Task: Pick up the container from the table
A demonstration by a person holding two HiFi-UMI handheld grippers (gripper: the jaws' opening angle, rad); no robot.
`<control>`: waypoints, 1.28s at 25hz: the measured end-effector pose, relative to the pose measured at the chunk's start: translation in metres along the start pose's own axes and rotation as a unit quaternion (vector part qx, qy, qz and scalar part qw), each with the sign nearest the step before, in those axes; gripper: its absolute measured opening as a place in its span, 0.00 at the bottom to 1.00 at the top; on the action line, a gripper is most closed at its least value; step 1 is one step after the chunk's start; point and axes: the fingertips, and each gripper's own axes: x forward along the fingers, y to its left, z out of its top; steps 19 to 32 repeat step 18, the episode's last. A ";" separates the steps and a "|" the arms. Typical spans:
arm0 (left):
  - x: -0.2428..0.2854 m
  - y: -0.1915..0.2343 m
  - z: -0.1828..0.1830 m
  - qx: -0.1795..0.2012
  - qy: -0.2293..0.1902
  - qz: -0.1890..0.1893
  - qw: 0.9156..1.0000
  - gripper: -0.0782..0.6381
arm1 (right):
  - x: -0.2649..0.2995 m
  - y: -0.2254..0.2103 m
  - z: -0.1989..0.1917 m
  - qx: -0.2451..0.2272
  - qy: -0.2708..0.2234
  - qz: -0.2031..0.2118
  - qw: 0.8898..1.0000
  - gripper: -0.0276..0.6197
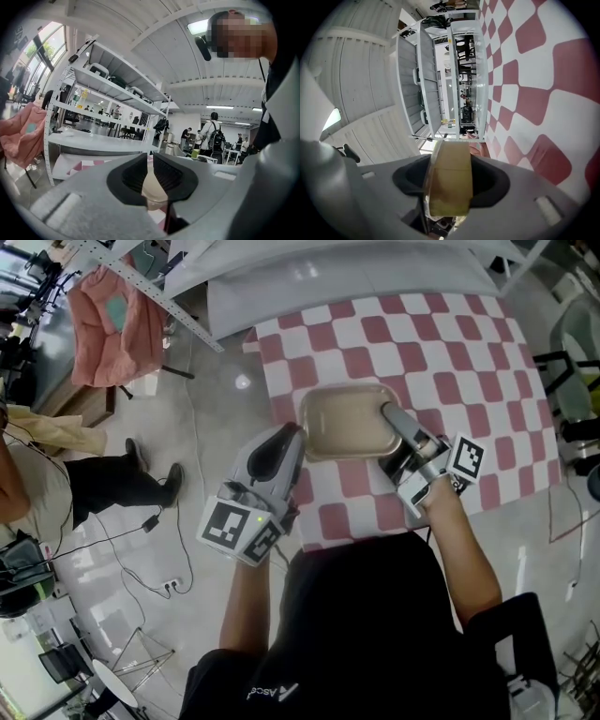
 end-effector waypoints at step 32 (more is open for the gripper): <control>-0.002 -0.020 0.010 0.032 -0.019 -0.008 0.999 0.15 | -0.001 0.007 -0.006 -0.004 0.006 0.011 1.000 0.40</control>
